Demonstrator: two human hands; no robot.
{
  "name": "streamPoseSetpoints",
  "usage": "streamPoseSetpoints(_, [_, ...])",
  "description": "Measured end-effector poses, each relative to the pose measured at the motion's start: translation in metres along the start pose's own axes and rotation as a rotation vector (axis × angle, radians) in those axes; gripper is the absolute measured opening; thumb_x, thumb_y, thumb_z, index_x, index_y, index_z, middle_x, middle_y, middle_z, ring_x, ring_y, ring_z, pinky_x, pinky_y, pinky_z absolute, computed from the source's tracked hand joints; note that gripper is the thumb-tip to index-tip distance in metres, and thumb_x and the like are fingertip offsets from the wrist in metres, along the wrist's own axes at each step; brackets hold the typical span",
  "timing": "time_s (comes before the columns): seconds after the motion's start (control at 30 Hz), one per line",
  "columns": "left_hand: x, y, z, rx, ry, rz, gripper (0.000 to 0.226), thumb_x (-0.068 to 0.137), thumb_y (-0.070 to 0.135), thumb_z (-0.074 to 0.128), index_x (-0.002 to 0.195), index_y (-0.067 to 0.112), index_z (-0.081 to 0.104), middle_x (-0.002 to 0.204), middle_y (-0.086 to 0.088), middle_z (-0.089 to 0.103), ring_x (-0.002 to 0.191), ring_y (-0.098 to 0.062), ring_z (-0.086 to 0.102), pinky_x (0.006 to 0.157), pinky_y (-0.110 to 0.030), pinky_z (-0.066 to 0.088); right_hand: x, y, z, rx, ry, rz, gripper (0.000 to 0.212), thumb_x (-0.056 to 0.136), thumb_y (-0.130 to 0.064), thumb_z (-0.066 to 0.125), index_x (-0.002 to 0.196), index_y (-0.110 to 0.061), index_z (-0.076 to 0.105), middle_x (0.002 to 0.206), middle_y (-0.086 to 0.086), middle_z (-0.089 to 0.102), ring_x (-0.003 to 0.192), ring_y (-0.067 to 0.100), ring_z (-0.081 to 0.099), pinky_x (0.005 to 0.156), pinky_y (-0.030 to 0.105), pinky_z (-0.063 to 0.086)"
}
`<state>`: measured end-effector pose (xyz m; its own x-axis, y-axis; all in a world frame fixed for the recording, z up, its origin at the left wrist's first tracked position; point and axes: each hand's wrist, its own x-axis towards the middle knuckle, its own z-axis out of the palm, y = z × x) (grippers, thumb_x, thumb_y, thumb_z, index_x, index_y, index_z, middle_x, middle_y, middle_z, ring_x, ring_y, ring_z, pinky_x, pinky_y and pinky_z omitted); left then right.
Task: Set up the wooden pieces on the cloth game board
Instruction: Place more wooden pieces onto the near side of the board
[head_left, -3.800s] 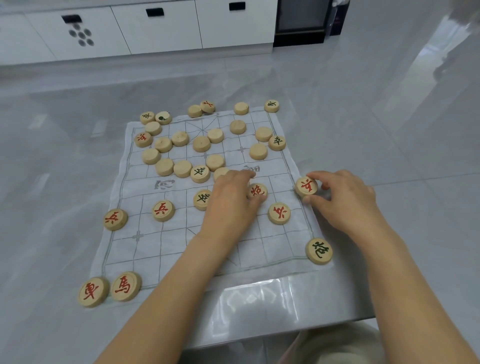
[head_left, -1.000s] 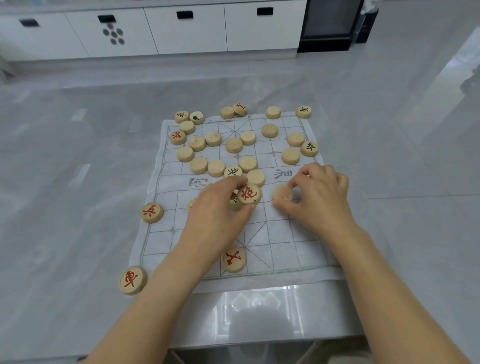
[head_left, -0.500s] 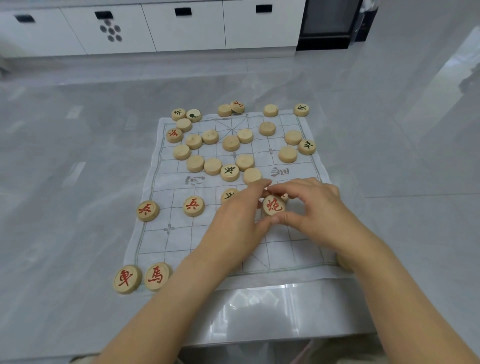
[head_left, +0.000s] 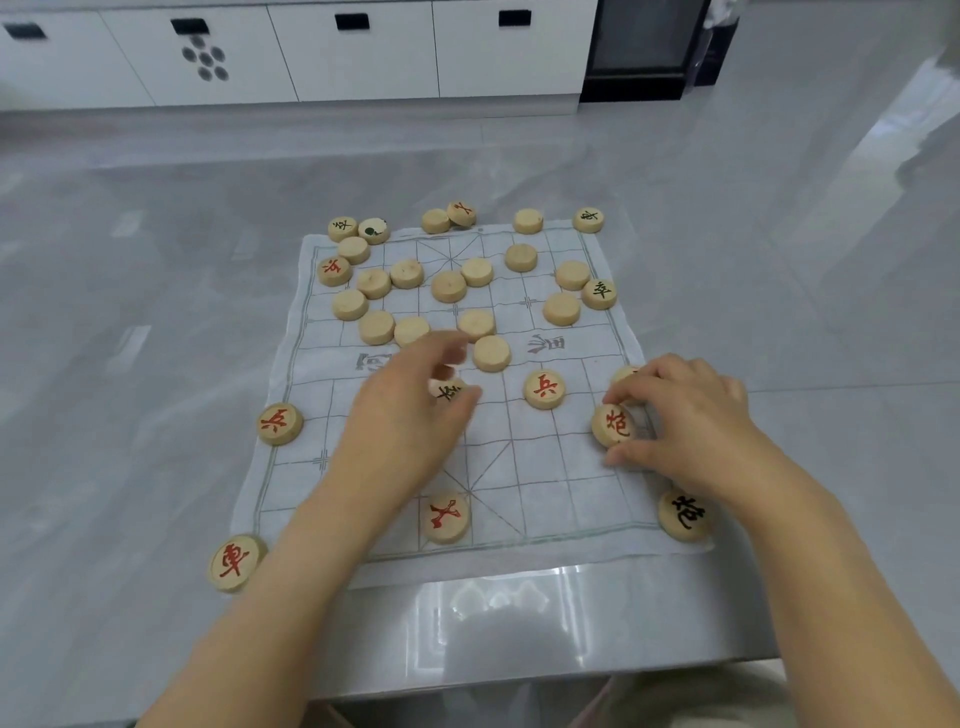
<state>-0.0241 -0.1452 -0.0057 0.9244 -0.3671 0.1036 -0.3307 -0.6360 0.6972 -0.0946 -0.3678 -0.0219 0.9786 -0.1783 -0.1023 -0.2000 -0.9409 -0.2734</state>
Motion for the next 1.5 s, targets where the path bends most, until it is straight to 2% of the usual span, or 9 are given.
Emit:
streamPoseSetpoints(0.13, [0.012, -0.023, -0.038, -0.044, 0.228, -0.116, 0.032, 0.084, 0.018, 0.063, 0.116, 0.024, 0.058, 0.101, 0.013, 0.063, 0.093, -0.003, 0.059, 0.072, -0.013, 0.045, 0.004, 0.001, 0.004, -0.068, -0.034, 0.014, 0.048, 0.069, -0.052, 0.071, 0.112, -0.043, 0.053, 0.105, -0.015, 0.031, 0.116, 0.013, 0.032, 0.093, 0.032, 0.020])
streamPoseSetpoints(0.27, [0.012, -0.046, -0.061, -0.047, 0.345, -0.206, 0.030, 0.085, 0.019, 0.061, 0.115, 0.021, 0.059, 0.102, 0.009, 0.064, 0.094, -0.005, 0.060, 0.073, -0.013, 0.044, 0.006, -0.006, 0.001, -0.062, -0.075, 0.041, 0.057, 0.067, -0.058, 0.069, 0.119, -0.046, 0.050, 0.109, -0.014, 0.034, 0.116, 0.014, 0.032, 0.092, 0.033, 0.023])
streamPoseSetpoints(0.4, [0.010, -0.058, -0.057, 0.053, 0.285, -0.214, 0.031, 0.086, 0.023, 0.061, 0.117, 0.022, 0.058, 0.108, 0.010, 0.062, 0.097, -0.005, 0.056, 0.084, -0.026, 0.049, 0.011, -0.035, 0.005, 0.032, 0.069, -0.037, 0.056, 0.068, -0.060, 0.064, 0.119, -0.039, 0.055, 0.108, -0.016, 0.039, 0.115, 0.014, 0.036, 0.087, 0.030, 0.021])
streamPoseSetpoints(0.83, [0.017, -0.085, -0.059, 0.190, 0.194, -0.238, 0.030, 0.088, 0.025, 0.058, 0.118, 0.022, 0.059, 0.115, 0.006, 0.061, 0.107, -0.013, 0.055, 0.089, -0.028, 0.044, 0.044, -0.101, 0.039, -0.030, 0.164, -0.144, 0.052, 0.078, -0.057, 0.058, 0.121, -0.028, 0.058, 0.116, -0.007, 0.052, 0.114, 0.018, 0.040, 0.086, 0.032, 0.021])
streamPoseSetpoints(0.97, [0.015, -0.087, -0.063, 0.191, 0.176, -0.239, 0.030, 0.088, 0.026, 0.057, 0.118, 0.022, 0.059, 0.116, 0.006, 0.060, 0.110, -0.016, 0.054, 0.091, -0.030, 0.044, 0.055, -0.094, 0.034, 0.040, 0.245, -0.014, 0.039, 0.082, -0.052, 0.057, 0.110, -0.026, 0.063, 0.109, -0.005, 0.056, 0.109, 0.019, 0.045, 0.080, 0.032, 0.021])
streamPoseSetpoints(1.2, [0.014, -0.085, -0.056, 0.201, 0.120, -0.191, 0.031, 0.089, 0.030, 0.055, 0.119, 0.022, 0.059, 0.118, 0.007, 0.061, 0.112, -0.013, 0.052, 0.086, -0.019, 0.033, 0.088, -0.092, 0.030, -0.173, 0.090, 0.144, 0.054, 0.072, -0.065, 0.060, 0.108, -0.024, 0.060, 0.104, 0.002, 0.058, 0.101, 0.025, 0.052, 0.079, 0.037, 0.032])
streamPoseSetpoints(1.3, [0.014, -0.083, -0.053, 0.222, 0.100, -0.170, 0.032, 0.090, 0.032, 0.053, 0.120, 0.023, 0.057, 0.119, 0.007, 0.060, 0.113, -0.013, 0.051, 0.086, -0.020, 0.034, 0.084, -0.094, 0.031, -0.164, 0.123, 0.120, 0.041, 0.076, -0.057, 0.061, 0.102, -0.026, 0.062, 0.095, -0.001, 0.059, 0.092, 0.023, 0.053, 0.076, 0.036, 0.031])
streamPoseSetpoints(1.37, [0.014, -0.081, -0.053, 0.224, 0.091, -0.154, 0.032, 0.090, 0.032, 0.053, 0.122, 0.024, 0.056, 0.121, 0.008, 0.059, 0.114, -0.012, 0.050, 0.087, -0.019, 0.033, 0.075, -0.101, 0.020, 0.061, 0.171, 0.089, 0.027, 0.079, -0.046, 0.061, 0.099, -0.027, 0.064, 0.092, -0.005, 0.062, 0.087, 0.019, 0.054, 0.075, 0.034, 0.037])
streamPoseSetpoints(1.5, [0.010, -0.074, -0.051, 0.212, 0.052, -0.099, 0.039, 0.088, 0.036, 0.056, 0.125, 0.028, 0.052, 0.123, 0.013, 0.056, 0.115, -0.008, 0.048, 0.085, -0.015, 0.030, 0.044, -0.128, 0.000, 1.179, -0.069, 0.086, 0.022, 0.092, -0.019, 0.051, 0.106, -0.022, 0.067, 0.087, -0.005, 0.070, 0.073, 0.008, 0.060, 0.068, 0.023, 0.041])
